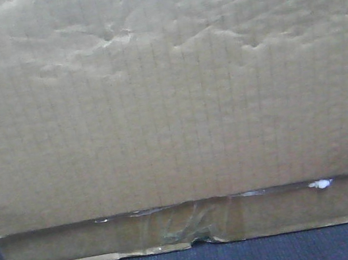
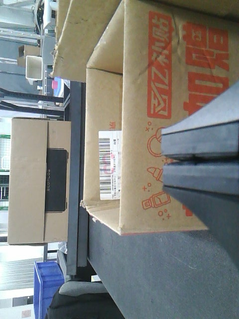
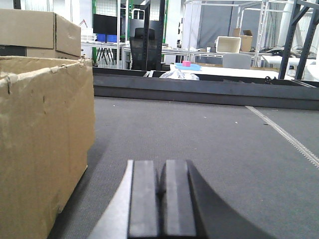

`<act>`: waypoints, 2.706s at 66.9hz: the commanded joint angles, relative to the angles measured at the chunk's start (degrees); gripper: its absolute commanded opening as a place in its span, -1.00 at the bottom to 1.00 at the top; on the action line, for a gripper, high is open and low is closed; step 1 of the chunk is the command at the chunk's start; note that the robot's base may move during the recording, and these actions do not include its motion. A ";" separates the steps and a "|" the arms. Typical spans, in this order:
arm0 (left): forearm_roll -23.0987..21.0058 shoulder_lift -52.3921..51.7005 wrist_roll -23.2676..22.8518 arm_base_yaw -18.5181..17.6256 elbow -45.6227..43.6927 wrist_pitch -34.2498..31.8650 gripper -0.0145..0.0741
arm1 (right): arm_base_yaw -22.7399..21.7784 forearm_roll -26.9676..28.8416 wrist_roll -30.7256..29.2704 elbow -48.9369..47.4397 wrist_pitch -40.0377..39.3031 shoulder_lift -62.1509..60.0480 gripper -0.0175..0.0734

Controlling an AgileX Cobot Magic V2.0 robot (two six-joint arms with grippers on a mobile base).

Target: Stack two boxes on right shelf middle

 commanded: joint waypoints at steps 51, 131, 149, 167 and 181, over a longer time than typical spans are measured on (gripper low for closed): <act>-3.56 27.20 -0.07 -0.39 -43.77 43.38 -0.92 | -0.17 -0.43 -0.14 -0.04 -1.33 0.20 -0.98; -3.05 88.41 13.34 14.69 -90.03 68.83 -0.92 | -0.17 -0.43 -0.14 -0.04 -1.33 0.20 -0.98; -2.06 88.65 13.34 14.20 -90.03 68.83 -0.22 | -0.17 -0.43 -0.14 -0.04 -1.33 0.20 -0.98; -4.56 90.46 13.34 14.20 -89.69 68.83 0.31 | -0.17 -0.43 -0.14 -0.04 -1.33 0.20 -0.98; -2.98 95.30 13.34 14.20 -89.70 68.83 0.23 | -0.17 -0.43 -0.14 -0.04 -1.33 0.20 -0.98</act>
